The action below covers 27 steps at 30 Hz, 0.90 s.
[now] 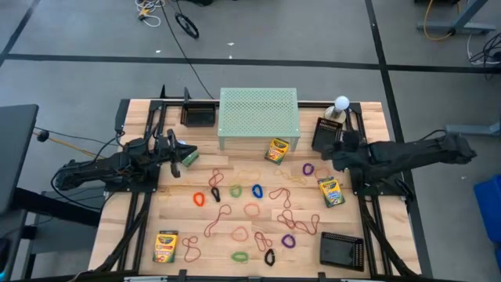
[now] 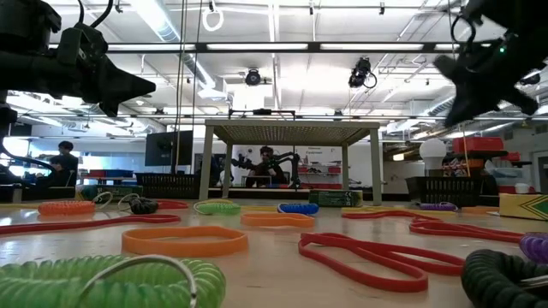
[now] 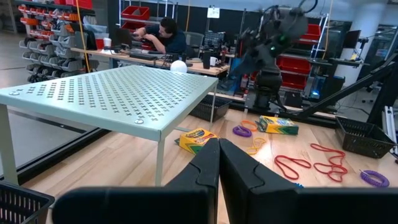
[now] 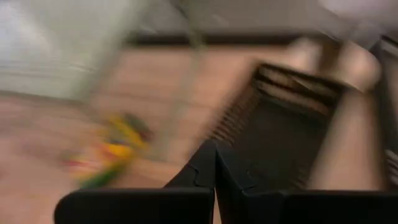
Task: Pick & Place Office Desk Supplies
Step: Put the top right black bin on the shelf
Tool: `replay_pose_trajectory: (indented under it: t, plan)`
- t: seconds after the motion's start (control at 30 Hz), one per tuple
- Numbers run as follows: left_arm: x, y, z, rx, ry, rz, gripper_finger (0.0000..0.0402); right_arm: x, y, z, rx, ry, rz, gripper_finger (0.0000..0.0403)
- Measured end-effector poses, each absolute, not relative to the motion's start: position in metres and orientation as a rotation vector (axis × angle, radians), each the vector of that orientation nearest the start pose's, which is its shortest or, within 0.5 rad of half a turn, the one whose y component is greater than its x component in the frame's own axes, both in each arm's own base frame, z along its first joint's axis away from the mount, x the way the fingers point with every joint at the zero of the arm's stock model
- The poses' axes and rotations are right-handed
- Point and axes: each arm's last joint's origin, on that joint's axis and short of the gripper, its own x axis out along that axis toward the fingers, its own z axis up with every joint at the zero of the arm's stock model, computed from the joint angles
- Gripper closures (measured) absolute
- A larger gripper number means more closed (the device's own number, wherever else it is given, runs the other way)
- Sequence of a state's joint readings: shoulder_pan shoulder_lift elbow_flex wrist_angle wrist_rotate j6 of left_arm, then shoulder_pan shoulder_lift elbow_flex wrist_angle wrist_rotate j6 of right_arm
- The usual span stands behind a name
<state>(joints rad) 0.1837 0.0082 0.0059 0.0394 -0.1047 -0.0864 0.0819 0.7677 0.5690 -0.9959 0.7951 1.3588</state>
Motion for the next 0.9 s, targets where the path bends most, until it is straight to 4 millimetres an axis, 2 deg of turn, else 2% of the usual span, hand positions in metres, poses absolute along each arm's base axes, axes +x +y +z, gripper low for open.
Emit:
replay_pose_trajectory:
  t: [0.17,0.5,0.7,0.9]
  plan:
    - [0.095,0.021,0.169,-0.084,-0.05,0.287,0.039,0.107,-0.022,0.207,0.817,0.659,-1.401,0.0378]
    - [0.095,0.021,0.169,-0.084,-0.05,0.286,0.039,0.104,-0.055,0.204,0.922,0.676,-1.512,0.029]
    - [0.095,0.021,0.169,-0.084,-0.051,0.287,0.039,0.108,-0.089,0.203,0.958,0.66,-1.483,0.0273]
    - [0.095,0.021,0.169,-0.084,-0.051,0.287,0.039,0.101,-0.115,0.189,0.991,0.777,-1.554,0.0272]
